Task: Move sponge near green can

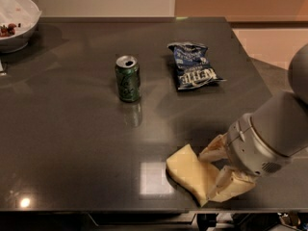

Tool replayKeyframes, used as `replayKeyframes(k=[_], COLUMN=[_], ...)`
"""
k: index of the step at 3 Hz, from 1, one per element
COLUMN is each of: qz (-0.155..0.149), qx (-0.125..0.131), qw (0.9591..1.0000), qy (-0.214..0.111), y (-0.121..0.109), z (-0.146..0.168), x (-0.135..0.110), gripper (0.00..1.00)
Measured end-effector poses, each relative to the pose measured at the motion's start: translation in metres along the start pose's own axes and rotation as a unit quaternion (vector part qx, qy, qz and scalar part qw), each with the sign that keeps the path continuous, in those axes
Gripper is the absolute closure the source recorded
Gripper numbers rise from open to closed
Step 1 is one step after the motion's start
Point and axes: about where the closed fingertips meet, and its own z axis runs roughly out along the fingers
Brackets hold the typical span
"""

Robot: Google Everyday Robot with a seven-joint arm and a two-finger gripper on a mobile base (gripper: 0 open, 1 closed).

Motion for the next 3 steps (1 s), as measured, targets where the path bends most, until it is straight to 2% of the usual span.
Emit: replayKeyframes(k=[1, 2, 3], qz=[0.0, -0.002, -0.002], qx=[0.002, 0.015, 0.031], qw=[0.9999, 0.9995, 0.9993], qy=[0.017, 0.027, 0.022], y=[-0.011, -0.039, -0.067], z=[-0.009, -0.022, -0.028], x=[-0.012, -0.037, -0.059], gripper=[0.87, 1.0, 1.0])
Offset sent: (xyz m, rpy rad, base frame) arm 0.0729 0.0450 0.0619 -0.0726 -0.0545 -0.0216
